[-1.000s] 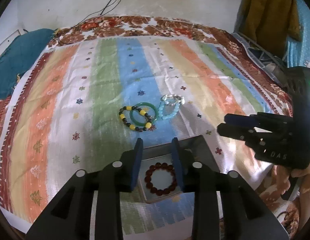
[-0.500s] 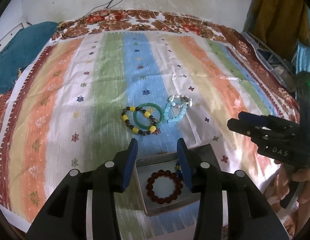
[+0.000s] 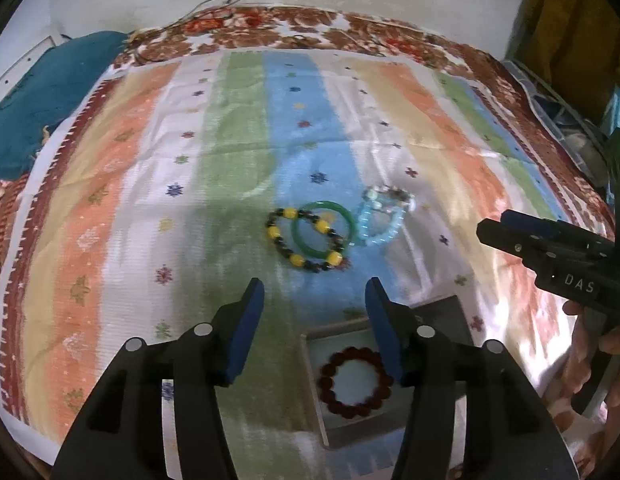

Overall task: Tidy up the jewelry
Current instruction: 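Open the left tool and move it back toward the remaining bracelets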

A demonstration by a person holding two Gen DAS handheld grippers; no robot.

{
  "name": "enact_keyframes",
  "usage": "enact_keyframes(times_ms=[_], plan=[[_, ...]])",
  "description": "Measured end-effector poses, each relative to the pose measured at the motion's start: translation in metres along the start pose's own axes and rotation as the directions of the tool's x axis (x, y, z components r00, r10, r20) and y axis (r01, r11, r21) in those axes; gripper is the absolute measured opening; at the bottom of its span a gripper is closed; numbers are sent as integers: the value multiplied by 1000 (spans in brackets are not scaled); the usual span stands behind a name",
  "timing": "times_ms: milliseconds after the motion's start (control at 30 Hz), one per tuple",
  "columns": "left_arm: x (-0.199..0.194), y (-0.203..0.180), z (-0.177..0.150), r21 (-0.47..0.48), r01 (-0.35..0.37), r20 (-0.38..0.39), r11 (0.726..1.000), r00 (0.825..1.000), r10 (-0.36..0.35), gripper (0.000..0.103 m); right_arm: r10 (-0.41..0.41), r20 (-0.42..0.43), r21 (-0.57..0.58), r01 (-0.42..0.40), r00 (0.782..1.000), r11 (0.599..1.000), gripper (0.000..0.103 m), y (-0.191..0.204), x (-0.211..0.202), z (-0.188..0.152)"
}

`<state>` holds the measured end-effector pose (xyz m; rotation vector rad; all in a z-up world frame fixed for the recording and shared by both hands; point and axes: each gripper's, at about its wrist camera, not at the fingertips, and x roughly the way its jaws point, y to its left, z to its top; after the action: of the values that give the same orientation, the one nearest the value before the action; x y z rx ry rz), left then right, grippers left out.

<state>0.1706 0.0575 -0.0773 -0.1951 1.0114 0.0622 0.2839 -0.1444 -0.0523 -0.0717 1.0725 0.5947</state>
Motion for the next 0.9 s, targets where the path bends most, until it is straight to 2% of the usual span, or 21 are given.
enact_keyframes(times_ms=[733,900], plan=[[34,14,21,-62,30,-61,998,998,-33,55,-42,-61,50,46,997,998,61,-12,37,17],[43,11,23,-46,20,-77,999,997,-24,57,-47,-69,53,50,997,997,61,-12,44,20]])
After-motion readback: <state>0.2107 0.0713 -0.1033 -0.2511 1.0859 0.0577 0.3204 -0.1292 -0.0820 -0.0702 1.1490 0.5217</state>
